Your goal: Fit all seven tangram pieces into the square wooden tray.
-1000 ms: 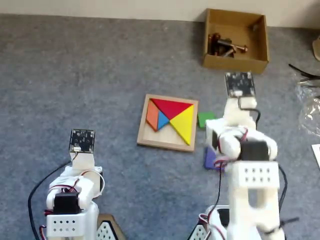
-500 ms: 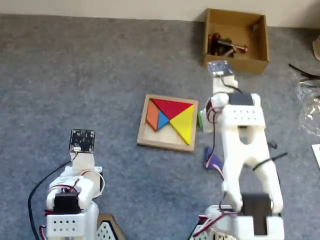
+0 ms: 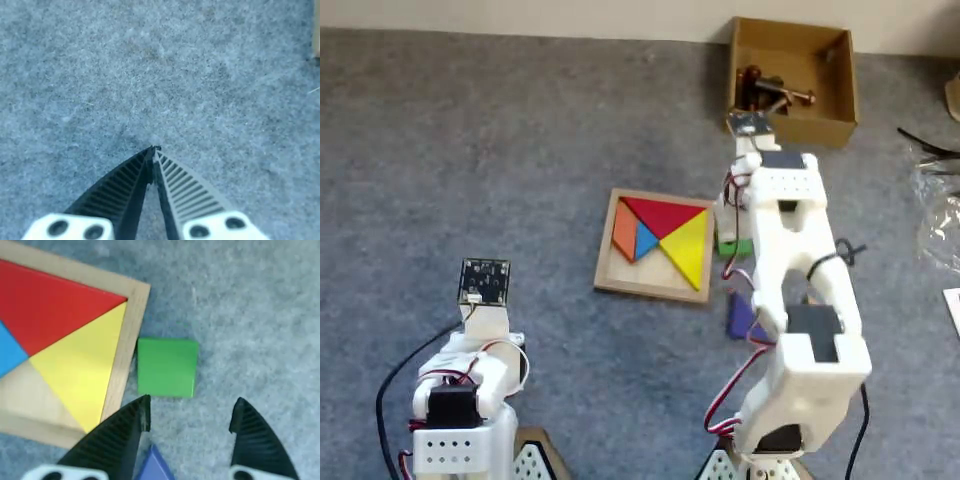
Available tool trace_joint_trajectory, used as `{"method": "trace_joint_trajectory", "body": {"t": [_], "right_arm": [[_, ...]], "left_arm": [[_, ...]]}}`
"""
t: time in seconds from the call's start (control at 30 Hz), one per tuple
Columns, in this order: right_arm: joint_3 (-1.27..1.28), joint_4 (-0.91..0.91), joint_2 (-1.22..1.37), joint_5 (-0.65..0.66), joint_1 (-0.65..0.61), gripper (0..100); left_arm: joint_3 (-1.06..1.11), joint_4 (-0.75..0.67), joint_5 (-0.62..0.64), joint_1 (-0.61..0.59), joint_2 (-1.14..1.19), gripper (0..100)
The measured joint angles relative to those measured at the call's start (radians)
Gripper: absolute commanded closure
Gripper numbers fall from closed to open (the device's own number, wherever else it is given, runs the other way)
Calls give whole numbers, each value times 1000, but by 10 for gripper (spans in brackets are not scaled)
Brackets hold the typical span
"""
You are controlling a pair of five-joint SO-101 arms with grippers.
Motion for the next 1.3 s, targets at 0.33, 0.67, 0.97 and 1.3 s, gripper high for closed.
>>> {"method": "trace_joint_trajectory", "body": {"t": [0.33,0.67,0.97,1.3], "right_arm": [[-124,0,158,-3,-54,746],[-167,-2,229,-32,-64,748],[-167,9,230,-81,-55,748],[-175,31,235,-89,-38,749]], "left_arm": [[0,0,0,0,0,993],[0,0,0,0,0,993],[0,0,0,0,0,993],[0,0,0,0,0,993]]}}
